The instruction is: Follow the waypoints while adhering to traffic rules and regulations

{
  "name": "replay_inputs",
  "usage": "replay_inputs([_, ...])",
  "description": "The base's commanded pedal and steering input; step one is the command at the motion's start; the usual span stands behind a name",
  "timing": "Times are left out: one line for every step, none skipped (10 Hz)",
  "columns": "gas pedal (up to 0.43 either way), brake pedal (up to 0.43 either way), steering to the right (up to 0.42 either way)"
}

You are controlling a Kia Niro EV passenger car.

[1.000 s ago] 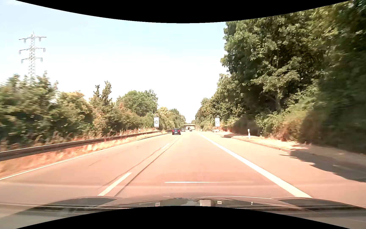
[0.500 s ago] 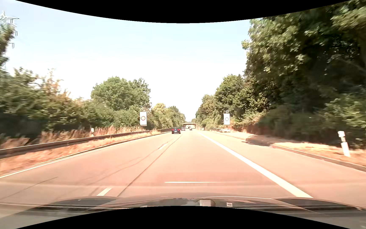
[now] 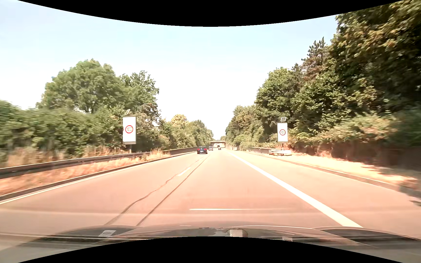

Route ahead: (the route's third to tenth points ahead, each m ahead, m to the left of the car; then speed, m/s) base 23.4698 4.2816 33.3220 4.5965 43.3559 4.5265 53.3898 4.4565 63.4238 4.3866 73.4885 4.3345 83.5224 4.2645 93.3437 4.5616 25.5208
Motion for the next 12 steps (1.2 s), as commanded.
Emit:
replay_inputs([0.0,0.0,-0.001])
replay_inputs([0.0,0.0,0.0])
replay_inputs([0.0,0.0,0.0])
replay_inputs([0.0,0.0,0.0])
replay_inputs([0.0,0.0,0.0])
replay_inputs([0.0,0.0,0.0])
replay_inputs([0.0,0.0,-0.001])
replay_inputs([0.0,0.0,0.0])
replay_inputs([0.0,0.0,0.0])
replay_inputs([0.0,0.0,0.0])
replay_inputs([0.0,0.0,0.0])
replay_inputs([0.0,0.0,0.0])
